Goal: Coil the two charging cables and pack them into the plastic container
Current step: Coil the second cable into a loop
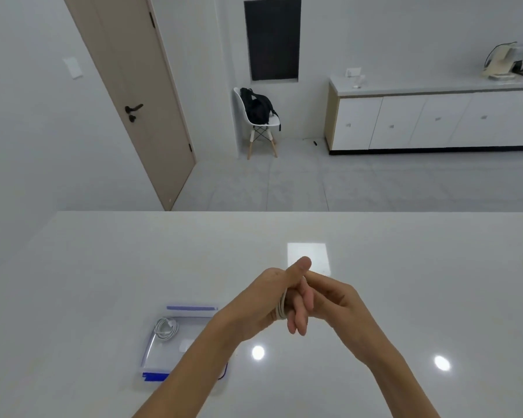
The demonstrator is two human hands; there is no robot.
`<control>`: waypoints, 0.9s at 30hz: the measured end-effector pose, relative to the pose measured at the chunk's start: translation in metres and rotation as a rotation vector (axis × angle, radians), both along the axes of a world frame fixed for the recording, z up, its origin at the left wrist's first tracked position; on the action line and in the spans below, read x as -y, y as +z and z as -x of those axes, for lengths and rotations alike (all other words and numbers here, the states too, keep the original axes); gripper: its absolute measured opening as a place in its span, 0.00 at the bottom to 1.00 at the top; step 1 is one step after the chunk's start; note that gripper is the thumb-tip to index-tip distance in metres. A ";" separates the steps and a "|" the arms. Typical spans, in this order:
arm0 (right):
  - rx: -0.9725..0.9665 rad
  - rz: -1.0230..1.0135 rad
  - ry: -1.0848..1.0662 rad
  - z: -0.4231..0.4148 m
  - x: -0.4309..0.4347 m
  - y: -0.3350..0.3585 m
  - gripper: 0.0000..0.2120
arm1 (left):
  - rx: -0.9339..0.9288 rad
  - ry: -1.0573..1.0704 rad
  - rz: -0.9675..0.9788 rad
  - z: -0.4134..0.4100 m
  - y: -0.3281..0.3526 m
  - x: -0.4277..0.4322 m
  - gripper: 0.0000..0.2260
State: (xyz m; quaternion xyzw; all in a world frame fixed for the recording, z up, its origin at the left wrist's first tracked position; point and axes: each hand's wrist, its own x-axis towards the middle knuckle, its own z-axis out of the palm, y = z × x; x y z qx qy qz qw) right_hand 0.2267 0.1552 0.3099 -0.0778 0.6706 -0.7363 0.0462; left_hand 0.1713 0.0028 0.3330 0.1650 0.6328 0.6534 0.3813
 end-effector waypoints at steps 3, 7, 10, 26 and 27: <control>-0.006 -0.029 -0.074 -0.003 0.008 -0.001 0.13 | 0.126 0.073 0.055 -0.001 -0.004 0.001 0.23; 0.025 -0.106 -0.105 -0.004 0.014 -0.011 0.12 | 0.174 0.091 0.086 0.000 -0.007 0.010 0.20; 0.054 -0.124 -0.143 -0.003 0.022 -0.017 0.14 | 0.165 0.110 0.119 -0.004 -0.012 0.019 0.19; 0.242 -0.005 0.158 0.008 0.010 -0.031 0.11 | 0.108 0.081 0.235 -0.014 -0.008 0.030 0.15; 0.241 -0.013 0.153 0.009 0.010 -0.031 0.11 | 0.102 0.098 0.264 -0.010 -0.010 0.027 0.16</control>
